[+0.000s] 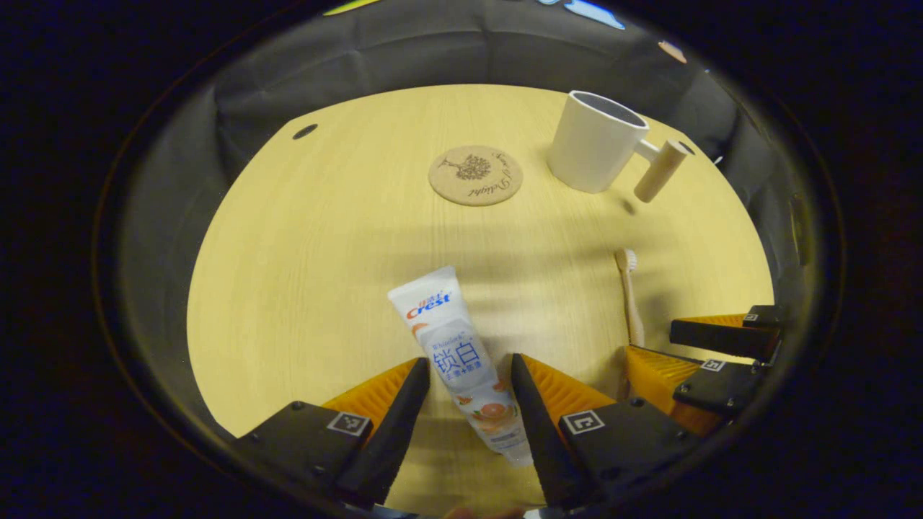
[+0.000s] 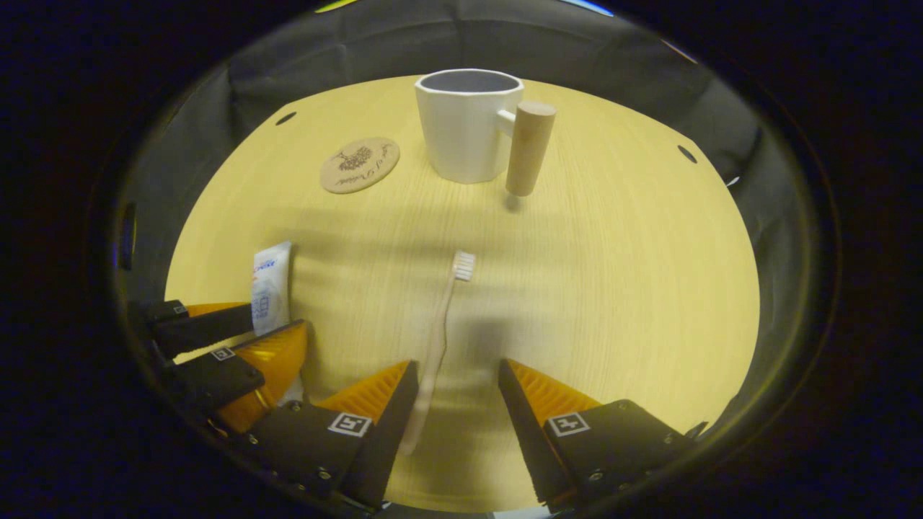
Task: Put the toothbrush and toothpaste on the desktop into the cup, then pick up the cup and place it on the coaster on the desktop.
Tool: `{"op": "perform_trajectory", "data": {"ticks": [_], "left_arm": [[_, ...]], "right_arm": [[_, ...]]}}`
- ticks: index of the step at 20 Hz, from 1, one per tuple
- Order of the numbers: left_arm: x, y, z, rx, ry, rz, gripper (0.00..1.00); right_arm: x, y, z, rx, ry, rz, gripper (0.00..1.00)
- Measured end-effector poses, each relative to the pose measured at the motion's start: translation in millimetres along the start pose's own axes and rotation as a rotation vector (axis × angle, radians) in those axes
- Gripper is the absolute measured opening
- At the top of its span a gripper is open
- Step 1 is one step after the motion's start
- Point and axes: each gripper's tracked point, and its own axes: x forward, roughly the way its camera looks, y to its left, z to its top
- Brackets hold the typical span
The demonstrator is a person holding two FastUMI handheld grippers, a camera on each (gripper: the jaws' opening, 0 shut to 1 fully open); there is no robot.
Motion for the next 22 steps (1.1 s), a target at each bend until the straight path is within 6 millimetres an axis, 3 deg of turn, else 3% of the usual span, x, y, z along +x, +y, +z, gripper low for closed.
{"op": "perform_trajectory", "data": {"ticks": [4,6,7,8,9,10,11,12,13,15,16,17,19,20,22], "left_arm": [[0.3,1.8,2.0,-0.025,-0.012,0.014,0.77],[0.6,0.6,1.6,-0.024,-0.010,0.015,0.80],[0.7,0.0,1.5,-0.015,-0.012,0.015,0.80],[0.1,-1.0,3.0,-0.015,-0.007,0.015,0.75],[0.2,-1.9,3.7,-0.011,-0.007,0.007,0.67],[-0.8,-0.7,4.4,-0.008,-0.007,0.007,0.71],[-0.9,-1.7,5.9,-0.007,-0.009,0.009,0.59],[1.4,-2.9,5.8,-0.008,-0.002,0.010,0.48],[2.3,-3.6,5.4,-0.005,0.006,0.011,0.55],[2.0,-3.8,6.3,-0.011,0.019,0.010,0.46],[1.9,-3.3,6.8,-0.012,0.020,0.011,0.36],[1.8,-3.6,7.2,-0.013,0.025,0.011,0.41],[1.6,-3.3,7.6,-0.015,0.027,0.012,0.36],[2.5,-3.6,7.0,-0.017,0.032,0.015,0.41],[2.9,-2.4,10.1,-0.028,0.027,0.023,0.41]], "right_arm": [[4.9,-0.2,-1.4,0.014,0.010,-0.006,0.77],[2.8,-0.9,-5.7,0.013,0.025,-0.006,0.62],[4.6,-0.8,-6.0,0.010,0.021,-0.010,0.63],[2.4,-0.5,-6.9,0.009,0.026,-0.005,0.49],[2.1,-1.5,-7.0,0.006,0.029,-0.002,0.49],[2.7,-1.5,-5.3,0.005,0.022,-0.002,0.50],[3.9,-2.6,-6.1,0.018,0.027,-0.003,0.49],[3.7,-1.7,-4.1,0.024,0.027,0.002,0.28],[4.6,-1.3,-5.5,0.033,0.034,0.006,0.28],[2.4,1.1,-5.5,0.052,0.051,0.022,0.29],[2.6,1.2,-4.2,0.059,0.053,0.029,0.29],[2.7,2.8,-7.1,0.065,0.063,0.037,0.29],[0.6,1.3,-2.4,0.071,0.064,0.042,0.28],[-2.3,4.1,-4.2,0.098,0.078,0.053,0.12],[3.7,4.4,-4.6,0.111,0.085,0.055,0.12]]}}
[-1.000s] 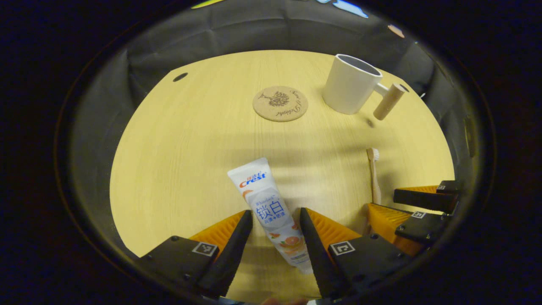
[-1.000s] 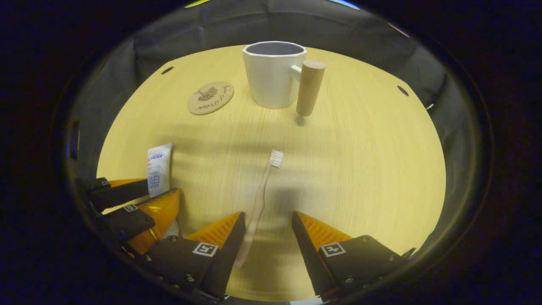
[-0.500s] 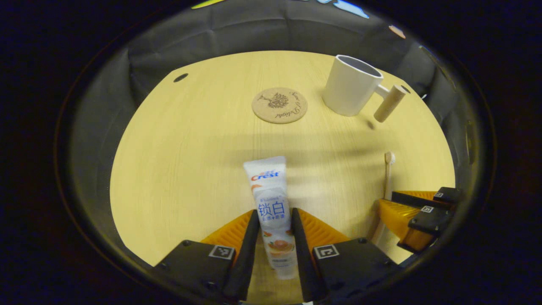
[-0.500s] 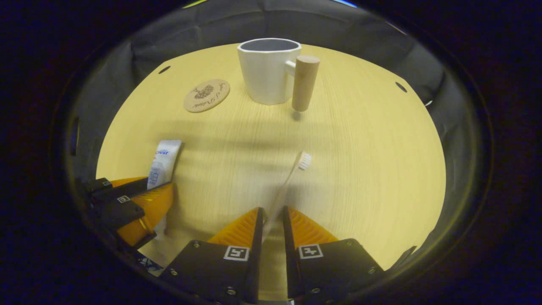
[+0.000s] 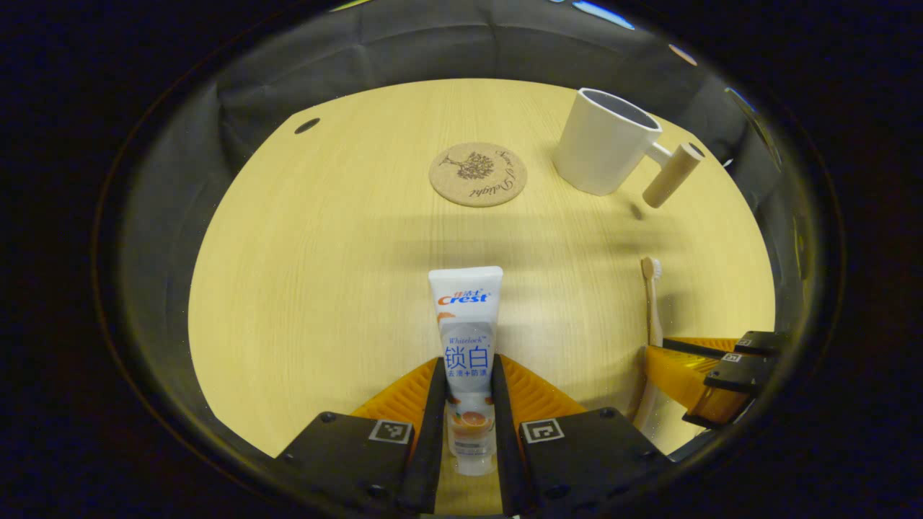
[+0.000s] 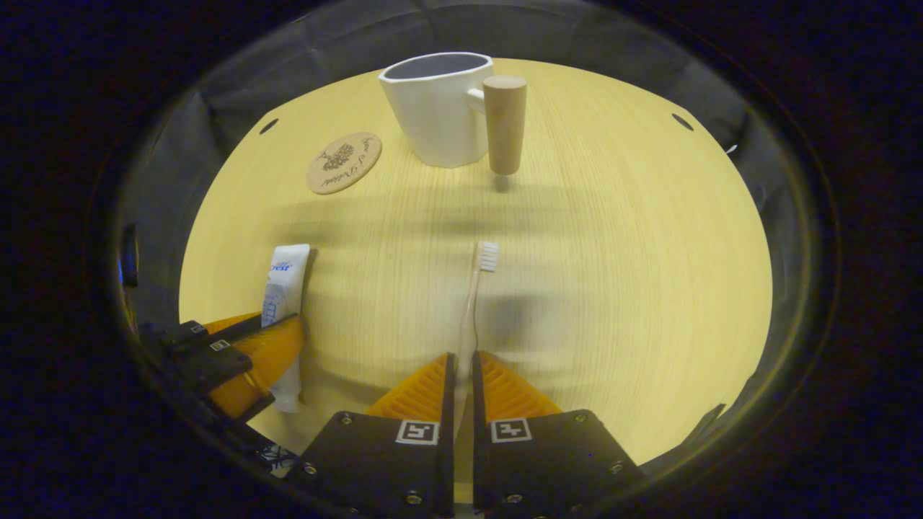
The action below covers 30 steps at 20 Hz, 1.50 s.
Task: Put the toothbrush and toothpaste on the desktop into the cup, then pick up the cup and place it on the coaster on the desktop.
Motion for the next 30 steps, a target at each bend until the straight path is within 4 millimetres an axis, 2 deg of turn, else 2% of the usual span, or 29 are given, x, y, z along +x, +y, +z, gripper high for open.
{"op": "perform_trajectory", "data": {"ticks": [2,4,6,10,13,16,19,23,30], "left_arm": [[-2,-1,-1,0.001,0.000,-0.003,0.31],[-1,-2,-1,-0.008,-0.003,-0.012,0.31],[-3,0,-1,-0.019,-0.002,-0.018,0.31],[-7,4,-3,-0.030,-0.002,-0.021,0.31],[-14,5,2,-0.031,-0.021,-0.022,0.31],[-23,5,8,-0.043,-0.034,-0.033,0.31],[-31,6,17,-0.044,-0.055,-0.038,0.31],[-45,12,26,-0.049,-0.078,-0.042,0.31],[-62,31,35,-0.071,-0.105,-0.026,0.31]], "right_arm": [[-2,0,-1,-0.002,0.004,0.007,0.12],[0,-2,4,0.012,-0.021,0.002,0.12],[-8,-9,8,0.017,-0.035,-0.015,0.03],[-5,-12,5,0.045,-0.027,-0.004,0.03],[-20,-6,7,0.053,-0.060,0.020,0.03],[-45,0,17,0.071,-0.108,0.055,0.04],[-71,8,39,0.082,-0.173,0.086,0.03],[-100,15,80,0.084,-0.265,0.118,0.03],[-129,31,158,0.078,-0.394,0.155,0.03]]}}
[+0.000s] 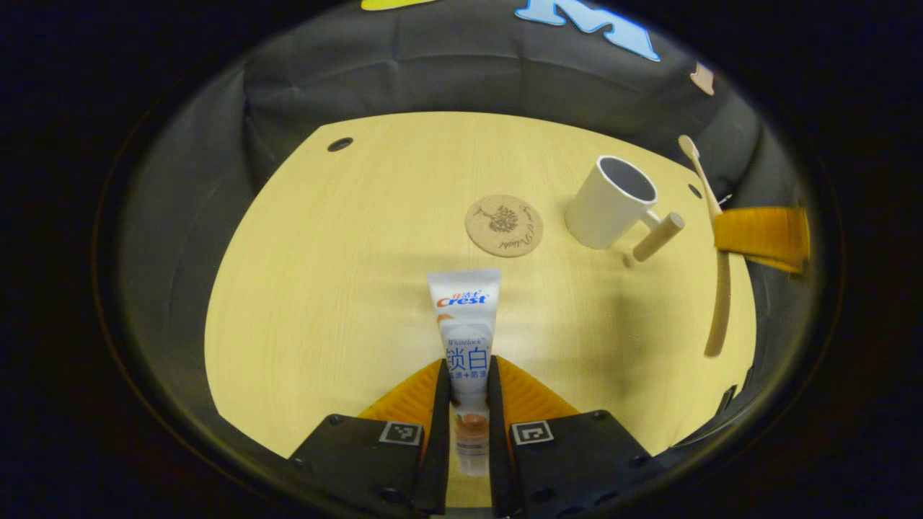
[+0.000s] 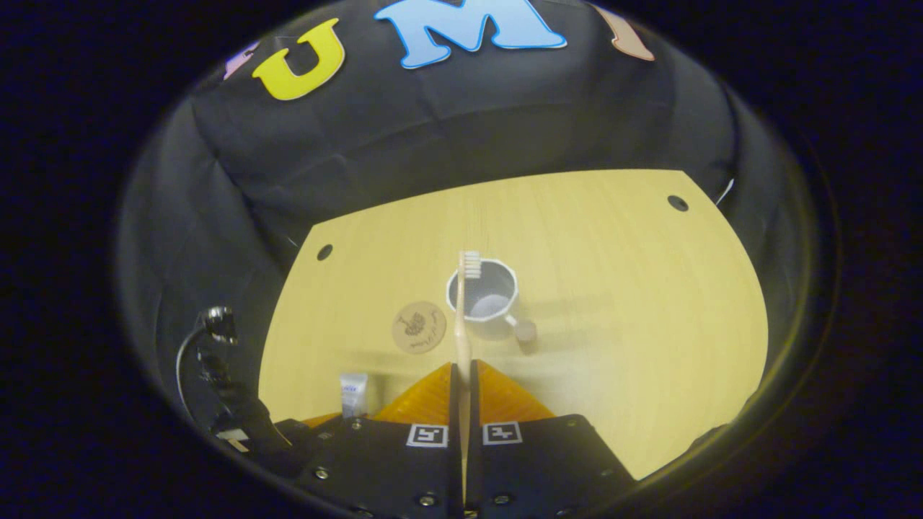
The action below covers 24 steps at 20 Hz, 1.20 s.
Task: Put the toothbrush and toothpaste on the desktop into the cup, then pick up the cup and place it on the coaster on the desktop.
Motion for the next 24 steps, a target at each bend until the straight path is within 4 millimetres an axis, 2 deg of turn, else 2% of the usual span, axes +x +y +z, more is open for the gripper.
{"op": "perform_trajectory", "data": {"ticks": [6,8,12,16,21,24], "left_arm": [[-9,19,4,-0.032,-0.005,0.015,0.31],[-7,27,4,-0.040,-0.007,0.024,0.30],[-11,39,4,-0.033,-0.008,0.049,0.31],[-14,43,2,-0.039,-0.004,0.060,0.31],[-16,51,2,-0.038,-0.010,0.073,0.31],[-15,54,1,-0.053,-0.003,0.080,0.30]], "right_arm": [[20,11,75,0.001,-0.118,0.007,0.03],[33,9,88,0.004,-0.135,0.002,0.03],[61,1,99,0.036,-0.133,-0.004,0.03],[80,-12,108,0.057,-0.144,-0.025,0.03],[102,-20,107,0.001,-0.177,-0.056,0.03],[108,-18,105,-0.033,-0.223,-0.056,0.03]]}}
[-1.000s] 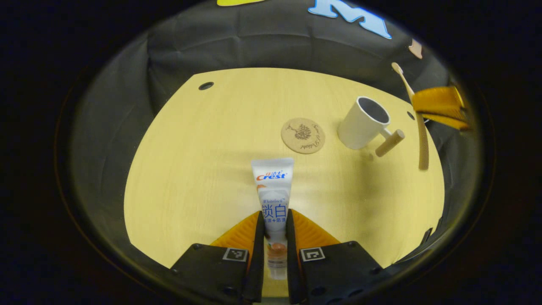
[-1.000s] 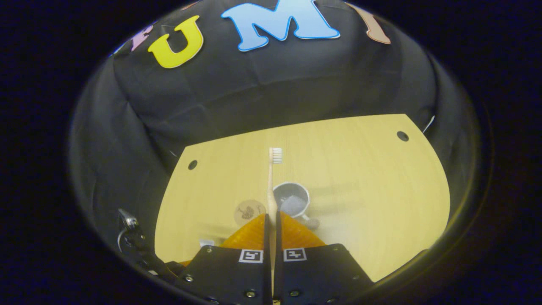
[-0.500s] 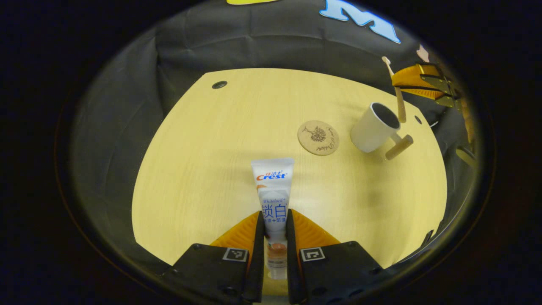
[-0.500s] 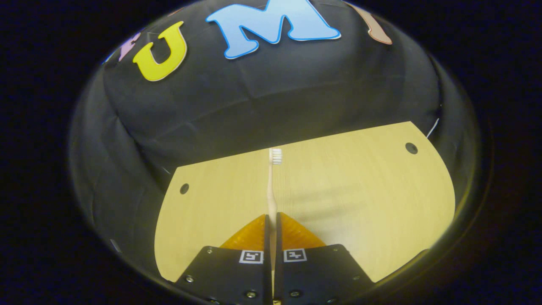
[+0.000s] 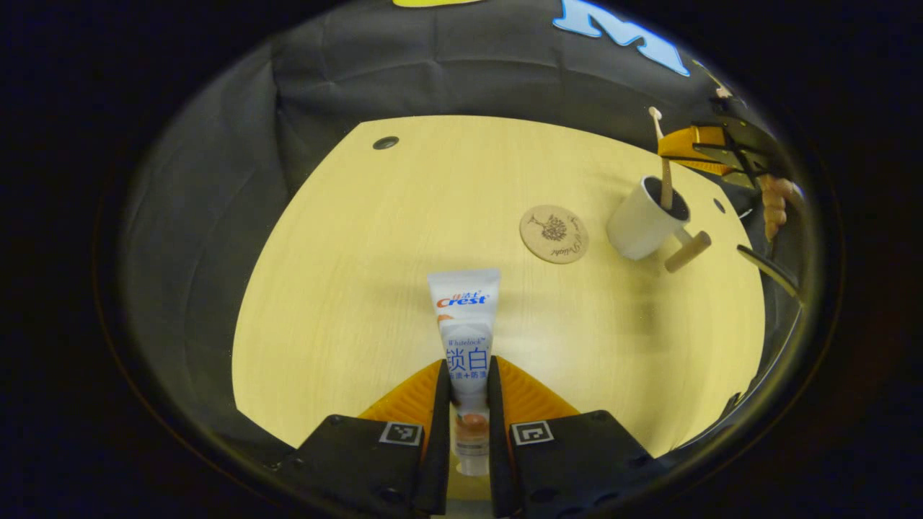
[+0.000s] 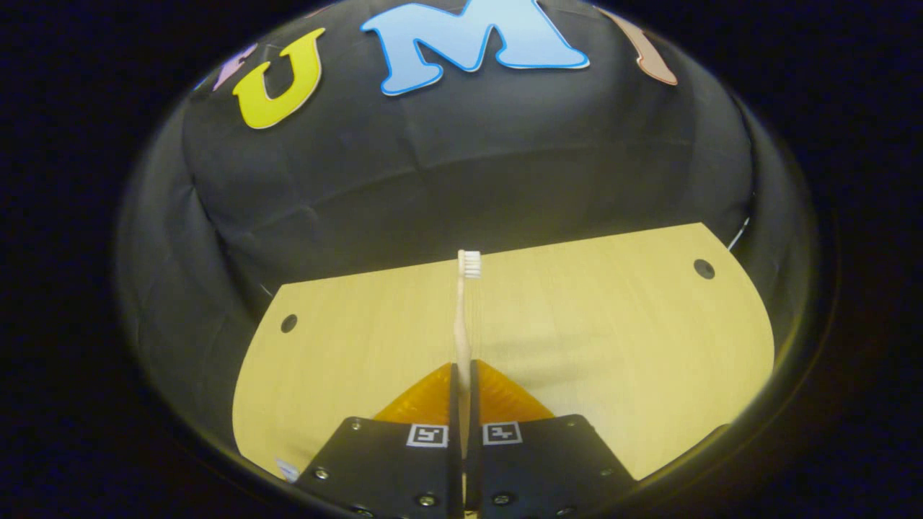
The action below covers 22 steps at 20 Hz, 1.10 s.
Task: Put the toothbrush and toothpaste on the desktop into the cup, then pick up the cup and place it on the coaster on the desktop.
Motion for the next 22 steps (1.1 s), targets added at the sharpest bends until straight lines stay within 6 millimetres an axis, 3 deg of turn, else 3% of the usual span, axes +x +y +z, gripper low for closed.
{"op": "perform_trajectory", "data": {"ticks": [4,8,12,18,20,22], "left_arm": [[-3,2,5,-0.009,0.001,0.013,0.31],[-20,18,18,-0.008,-0.009,0.023,0.30],[-16,23,34,0.002,-0.037,0.033,0.30],[-2,22,75,0.007,-0.078,0.017,0.31],[3,15,87,0.007,-0.094,0.005,0.31],[18,-4,103,0.004,-0.115,-0.013,0.31]], "right_arm": [[2,-1,-14,-0.032,-0.032,-0.019,0.03],[-2,-1,-27,-0.021,-0.040,-0.005,0.05],[-12,-5,-33,-0.028,-0.057,-0.013,0.05],[-39,-10,-46,-0.037,-0.056,-0.015,0.05],[-51,-13,-50,-0.025,-0.056,-0.013,0.05],[-63,-18,-56,-0.017,-0.055,-0.016,0.05]]}}
